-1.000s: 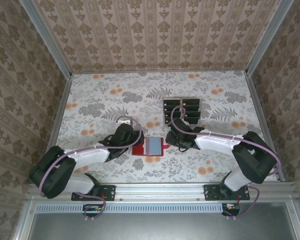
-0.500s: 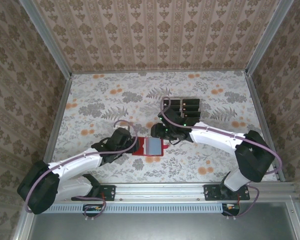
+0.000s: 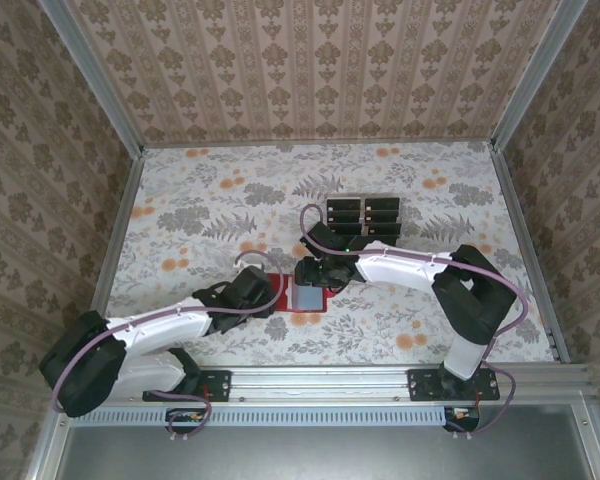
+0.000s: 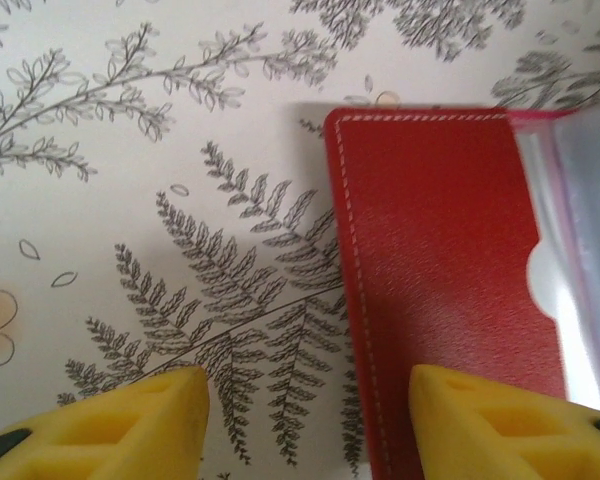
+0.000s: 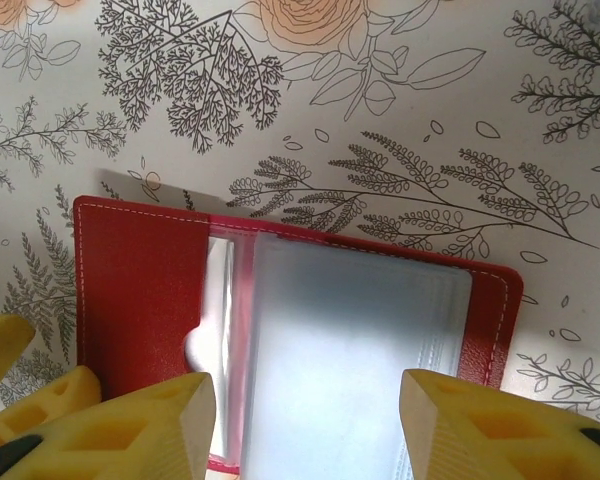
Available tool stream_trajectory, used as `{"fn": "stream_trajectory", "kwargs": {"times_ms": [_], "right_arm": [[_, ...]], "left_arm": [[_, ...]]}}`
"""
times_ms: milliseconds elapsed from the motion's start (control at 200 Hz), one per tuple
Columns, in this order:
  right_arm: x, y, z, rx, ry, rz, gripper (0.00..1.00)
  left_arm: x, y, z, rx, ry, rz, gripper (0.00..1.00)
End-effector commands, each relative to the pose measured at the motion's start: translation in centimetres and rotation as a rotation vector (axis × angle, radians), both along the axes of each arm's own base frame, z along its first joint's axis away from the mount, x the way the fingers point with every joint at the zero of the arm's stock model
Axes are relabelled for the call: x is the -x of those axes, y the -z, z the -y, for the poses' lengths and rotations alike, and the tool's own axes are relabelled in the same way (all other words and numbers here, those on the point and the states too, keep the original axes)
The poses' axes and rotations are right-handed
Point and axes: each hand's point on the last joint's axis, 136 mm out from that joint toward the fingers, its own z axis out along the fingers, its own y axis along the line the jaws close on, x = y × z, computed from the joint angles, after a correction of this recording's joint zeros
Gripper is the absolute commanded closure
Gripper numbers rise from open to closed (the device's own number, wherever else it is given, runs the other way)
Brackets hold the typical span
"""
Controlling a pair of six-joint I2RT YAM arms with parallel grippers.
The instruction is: Put the credit cards into the card holder
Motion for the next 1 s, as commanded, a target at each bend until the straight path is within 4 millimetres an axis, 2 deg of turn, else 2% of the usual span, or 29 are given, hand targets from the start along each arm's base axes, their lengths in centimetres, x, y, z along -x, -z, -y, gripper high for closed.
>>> {"fn": "stream_trajectory", "kwargs": {"times_ms": [0, 325, 605, 800, 995], "right_arm": [[0.1, 0.4, -0.4, 0.022, -0.023, -0.012, 0.48], [0.3, 2.1, -0.6, 0.037, -0.029, -0.048, 0.48], [0.6, 2.8, -2.9, -0.064, -0.02, -0.09, 0.48], [0.7, 3.2, -3.4, -0.085, -0.001, -0.104, 0.48], [0.9, 3.6, -3.0, -0.085, 0.022, -0.112, 0.48]], "left_arm": [[0.4, 1.2, -1.2, -0.049, -0.025, -0.017, 0.45], [0.6, 3.3, -1.2, -0.08, -0.017, -0.047, 0.47], [0.6, 3.8, -0.7, -0.079, -0.001, -0.05, 0.48], [0.6, 3.3, -0.5, -0.073, 0.011, -0.037, 0.47], [0.3, 0.8, -0.5, -0.039, 0.032, 0.03, 0.39]]}}
